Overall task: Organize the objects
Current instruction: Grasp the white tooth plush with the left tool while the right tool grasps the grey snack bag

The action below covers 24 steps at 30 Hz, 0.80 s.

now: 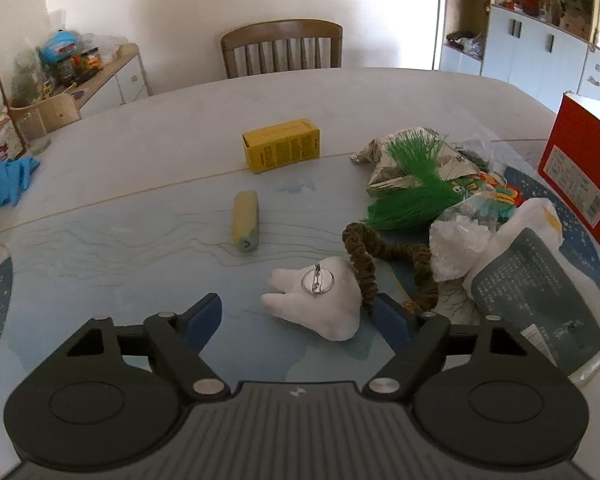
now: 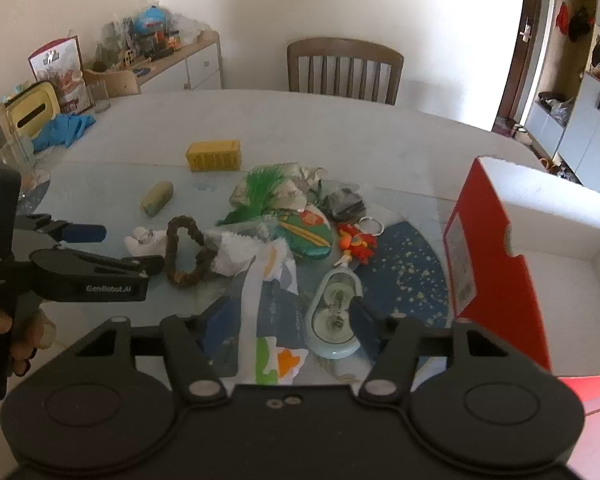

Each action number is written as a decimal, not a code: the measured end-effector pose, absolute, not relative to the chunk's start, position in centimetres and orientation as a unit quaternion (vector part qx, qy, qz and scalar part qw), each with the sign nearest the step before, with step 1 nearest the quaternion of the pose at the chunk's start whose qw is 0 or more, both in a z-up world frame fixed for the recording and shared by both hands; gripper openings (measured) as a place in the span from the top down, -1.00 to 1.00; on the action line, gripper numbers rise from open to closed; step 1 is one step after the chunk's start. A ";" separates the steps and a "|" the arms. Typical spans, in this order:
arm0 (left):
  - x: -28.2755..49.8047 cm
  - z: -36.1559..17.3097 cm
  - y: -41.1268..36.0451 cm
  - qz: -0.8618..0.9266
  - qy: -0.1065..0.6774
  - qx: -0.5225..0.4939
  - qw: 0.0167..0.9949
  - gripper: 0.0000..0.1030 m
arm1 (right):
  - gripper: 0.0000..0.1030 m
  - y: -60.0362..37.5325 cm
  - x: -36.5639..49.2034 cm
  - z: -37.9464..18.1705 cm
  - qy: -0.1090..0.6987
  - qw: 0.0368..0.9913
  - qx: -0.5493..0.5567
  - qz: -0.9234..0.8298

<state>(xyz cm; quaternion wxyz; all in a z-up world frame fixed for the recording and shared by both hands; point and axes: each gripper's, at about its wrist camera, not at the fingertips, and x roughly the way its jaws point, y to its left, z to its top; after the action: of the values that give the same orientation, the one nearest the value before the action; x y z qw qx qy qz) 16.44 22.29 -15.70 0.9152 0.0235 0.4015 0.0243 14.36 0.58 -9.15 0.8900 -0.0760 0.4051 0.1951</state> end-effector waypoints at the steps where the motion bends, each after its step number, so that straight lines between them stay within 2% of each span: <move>1: 16.5 -15.8 22.2 0.021 0.401 0.025 0.915 -0.59 | -0.09 0.8 14.5 -9.3 0.407 0.889 -0.078 0.196; 5: 16.9 -15.9 22.3 0.016 0.399 0.034 0.916 -0.56 | 0.03 1.5 15.0 -10.1 0.419 0.881 -0.083 0.202; 14: 17.2 -16.2 22.5 -0.012 0.402 0.029 0.915 -0.04 | 0.43 2.6 15.4 -11.2 0.442 0.869 -0.089 0.204; 15: 17.2 -16.1 22.5 -0.013 0.400 0.031 0.916 -0.03 | 0.53 2.6 15.4 -11.2 0.444 0.868 -0.091 0.203; 18: 17.1 -16.1 22.5 -0.017 0.397 0.031 0.917 0.02 | 0.65 2.7 15.2 -11.2 0.448 0.866 -0.092 0.202; 24: 16.4 -15.7 23.0 -0.006 0.401 0.020 0.916 0.04 | 0.79 2.6 14.9 -10.6 0.441 0.868 -0.091 0.209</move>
<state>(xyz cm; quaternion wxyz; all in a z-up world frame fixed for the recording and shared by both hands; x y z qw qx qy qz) 16.36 22.97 -15.73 0.9157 0.0197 0.4014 -0.0059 14.89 2.64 -10.57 0.8683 -0.0914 0.4406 0.2087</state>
